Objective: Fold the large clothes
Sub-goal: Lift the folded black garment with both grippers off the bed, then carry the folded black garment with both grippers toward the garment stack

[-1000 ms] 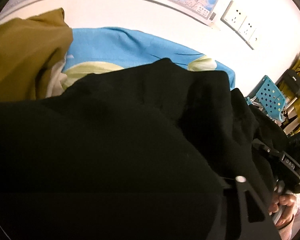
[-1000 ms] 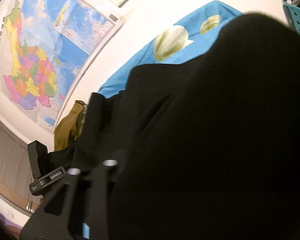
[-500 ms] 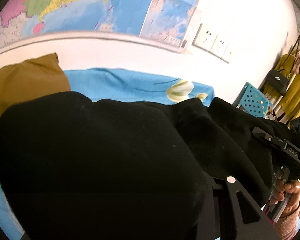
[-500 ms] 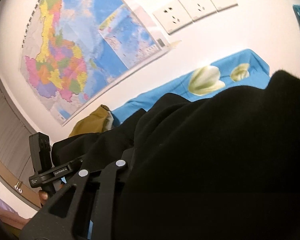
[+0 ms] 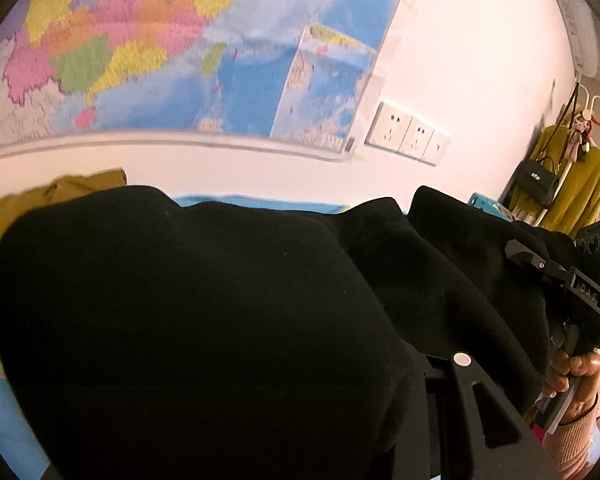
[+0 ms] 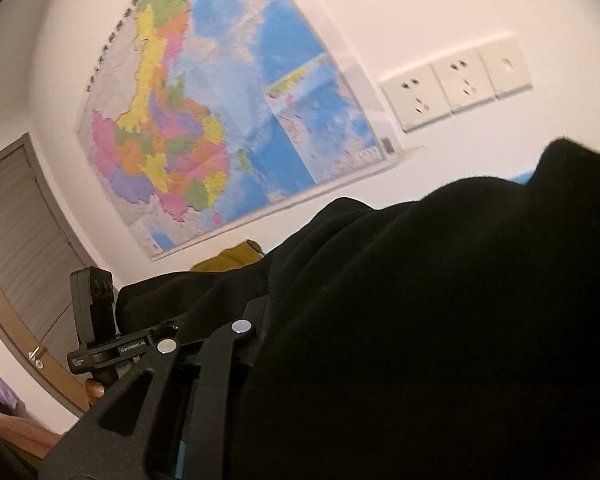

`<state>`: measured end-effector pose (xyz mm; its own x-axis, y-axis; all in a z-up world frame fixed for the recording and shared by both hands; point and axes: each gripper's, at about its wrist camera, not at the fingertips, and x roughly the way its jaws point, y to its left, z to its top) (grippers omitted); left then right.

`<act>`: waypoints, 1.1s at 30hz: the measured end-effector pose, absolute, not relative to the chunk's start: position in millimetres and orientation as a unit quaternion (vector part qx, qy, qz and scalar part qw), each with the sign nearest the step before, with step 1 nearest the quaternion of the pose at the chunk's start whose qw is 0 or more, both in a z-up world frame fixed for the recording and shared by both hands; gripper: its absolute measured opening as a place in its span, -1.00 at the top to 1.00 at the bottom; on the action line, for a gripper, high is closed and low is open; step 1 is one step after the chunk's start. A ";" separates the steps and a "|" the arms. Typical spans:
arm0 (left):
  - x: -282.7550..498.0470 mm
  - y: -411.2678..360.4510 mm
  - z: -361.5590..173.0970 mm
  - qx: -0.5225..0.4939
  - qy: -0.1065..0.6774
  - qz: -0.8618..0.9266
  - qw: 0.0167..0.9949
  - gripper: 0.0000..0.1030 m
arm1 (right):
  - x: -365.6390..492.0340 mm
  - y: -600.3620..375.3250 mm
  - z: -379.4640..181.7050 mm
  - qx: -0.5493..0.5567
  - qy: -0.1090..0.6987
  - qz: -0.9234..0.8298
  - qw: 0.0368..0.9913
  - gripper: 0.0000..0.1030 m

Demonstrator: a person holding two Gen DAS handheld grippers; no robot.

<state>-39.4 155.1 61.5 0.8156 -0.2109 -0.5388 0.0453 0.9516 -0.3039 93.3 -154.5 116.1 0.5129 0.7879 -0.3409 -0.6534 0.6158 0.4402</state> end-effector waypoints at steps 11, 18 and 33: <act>-47.0 199.2 114.0 -0.141 0.243 -0.041 0.959 0.34 | 99.0 -100.8 173.5 0.103 0.218 0.464 0.853 0.65; -57.3 237.3 145.5 -0.136 0.217 -0.003 0.967 0.34 | 103.4 -58.7 196.3 0.100 0.199 0.495 0.840 0.65; -80.5 328.9 165.6 -0.144 0.203 0.101 0.963 0.35 | 116.8 56.8 204.1 0.076 0.214 0.553 0.802 0.65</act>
<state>-80.5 328.9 165.6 0.8970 0.1352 -0.4208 -0.2524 0.9383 -0.2364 116.8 56.8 204.1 0.2977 0.9187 -0.2596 -0.8540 0.3778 0.3576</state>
